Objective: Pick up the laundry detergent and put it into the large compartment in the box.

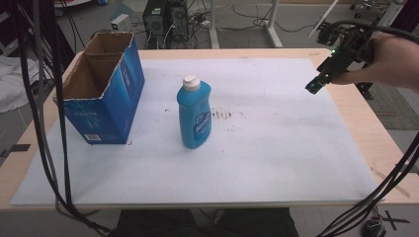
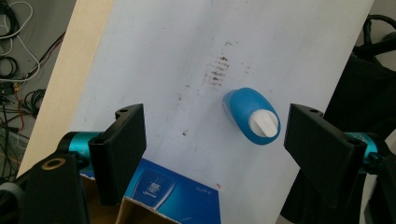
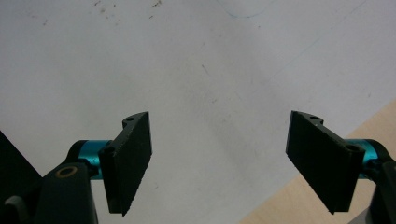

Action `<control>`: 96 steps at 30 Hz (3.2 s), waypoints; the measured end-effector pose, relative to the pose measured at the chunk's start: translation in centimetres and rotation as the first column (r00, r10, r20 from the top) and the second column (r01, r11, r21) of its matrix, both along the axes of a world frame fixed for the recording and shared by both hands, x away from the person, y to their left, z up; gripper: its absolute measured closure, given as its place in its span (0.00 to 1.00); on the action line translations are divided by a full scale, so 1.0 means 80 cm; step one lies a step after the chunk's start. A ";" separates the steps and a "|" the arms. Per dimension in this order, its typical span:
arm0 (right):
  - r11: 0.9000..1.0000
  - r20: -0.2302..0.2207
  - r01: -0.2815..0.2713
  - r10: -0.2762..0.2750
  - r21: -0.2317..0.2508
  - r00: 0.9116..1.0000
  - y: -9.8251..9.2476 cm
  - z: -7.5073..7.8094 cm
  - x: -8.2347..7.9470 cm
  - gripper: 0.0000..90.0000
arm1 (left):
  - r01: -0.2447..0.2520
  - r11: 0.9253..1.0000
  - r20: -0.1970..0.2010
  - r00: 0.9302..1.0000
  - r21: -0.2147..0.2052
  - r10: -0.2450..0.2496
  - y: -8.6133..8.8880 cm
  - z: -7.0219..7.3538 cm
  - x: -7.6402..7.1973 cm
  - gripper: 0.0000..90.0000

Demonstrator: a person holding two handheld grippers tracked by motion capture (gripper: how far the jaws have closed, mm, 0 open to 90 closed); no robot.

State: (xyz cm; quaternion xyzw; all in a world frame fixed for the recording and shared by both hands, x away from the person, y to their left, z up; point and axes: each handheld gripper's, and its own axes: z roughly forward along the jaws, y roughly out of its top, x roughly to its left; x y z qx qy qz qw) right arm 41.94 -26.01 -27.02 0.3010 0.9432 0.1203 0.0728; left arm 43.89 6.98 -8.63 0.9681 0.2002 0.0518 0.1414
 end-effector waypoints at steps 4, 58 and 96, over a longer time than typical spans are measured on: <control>1.000 -0.002 0.002 -0.002 0.001 1.000 0.000 0.000 -0.001 0.24 | -0.003 1.000 -0.003 1.000 0.000 0.003 -0.001 -0.002 -0.003 0.24; 1.000 0.005 -0.001 0.001 0.021 1.000 -0.003 -0.009 -0.006 0.24 | -0.046 0.999 -0.140 0.989 -0.026 0.042 -0.004 -0.165 -0.061 0.24; 0.999 -0.006 -0.003 0.003 0.036 1.000 -0.005 -0.020 -0.006 0.24 | -0.135 0.991 -0.132 0.982 -0.003 0.133 -0.020 -0.226 -0.062 0.24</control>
